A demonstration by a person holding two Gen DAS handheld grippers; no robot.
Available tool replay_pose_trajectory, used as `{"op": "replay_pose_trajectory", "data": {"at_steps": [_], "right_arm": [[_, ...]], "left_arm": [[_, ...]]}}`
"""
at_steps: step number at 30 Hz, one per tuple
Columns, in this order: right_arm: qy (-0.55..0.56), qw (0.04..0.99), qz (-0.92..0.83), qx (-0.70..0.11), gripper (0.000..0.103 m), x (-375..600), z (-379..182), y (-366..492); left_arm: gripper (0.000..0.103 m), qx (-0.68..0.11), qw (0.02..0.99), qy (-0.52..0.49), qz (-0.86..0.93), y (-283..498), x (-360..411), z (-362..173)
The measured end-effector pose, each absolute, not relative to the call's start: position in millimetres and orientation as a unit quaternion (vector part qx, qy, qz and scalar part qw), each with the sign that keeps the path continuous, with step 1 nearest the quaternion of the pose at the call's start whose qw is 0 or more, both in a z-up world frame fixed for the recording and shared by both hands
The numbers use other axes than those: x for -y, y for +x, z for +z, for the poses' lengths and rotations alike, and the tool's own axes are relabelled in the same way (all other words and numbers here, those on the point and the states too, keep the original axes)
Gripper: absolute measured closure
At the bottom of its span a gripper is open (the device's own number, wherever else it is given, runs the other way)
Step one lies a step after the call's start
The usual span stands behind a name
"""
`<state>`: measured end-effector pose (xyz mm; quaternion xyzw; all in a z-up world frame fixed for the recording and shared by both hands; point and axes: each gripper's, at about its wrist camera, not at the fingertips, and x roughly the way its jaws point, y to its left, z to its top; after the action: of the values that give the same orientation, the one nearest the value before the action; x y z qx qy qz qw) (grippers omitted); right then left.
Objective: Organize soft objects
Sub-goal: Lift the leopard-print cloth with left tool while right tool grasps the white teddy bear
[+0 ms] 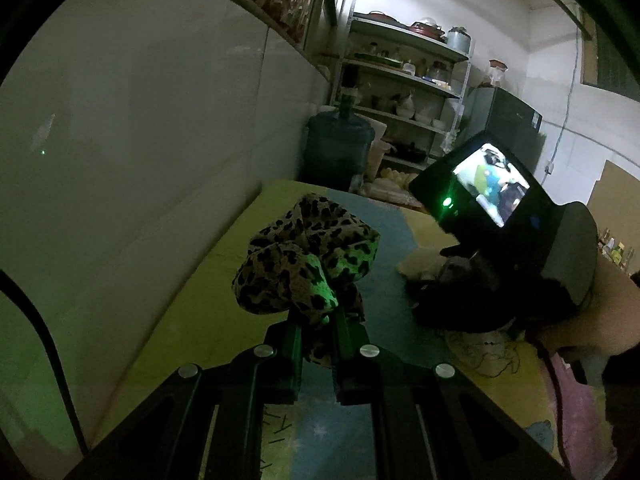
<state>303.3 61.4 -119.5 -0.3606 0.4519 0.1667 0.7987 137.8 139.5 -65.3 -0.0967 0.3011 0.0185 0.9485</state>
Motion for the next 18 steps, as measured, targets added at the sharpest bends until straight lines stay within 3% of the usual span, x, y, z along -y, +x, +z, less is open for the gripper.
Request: {"op": "replay_pose_trajectory", "data": {"at_steps": [7, 18], "right_arm": [[-0.309, 0.82, 0.187, -0.444, 0.056, -50, -109, 309], [-0.129, 0.86, 0.279, -0.408, 0.056, -16, -58, 292]], "left_arm": [[0.092, -0.304, 0.948, -0.093, 0.013, 141, -137, -66], [0.092, -0.298, 0.95, -0.092, 0.015, 139, -134, -65]]}}
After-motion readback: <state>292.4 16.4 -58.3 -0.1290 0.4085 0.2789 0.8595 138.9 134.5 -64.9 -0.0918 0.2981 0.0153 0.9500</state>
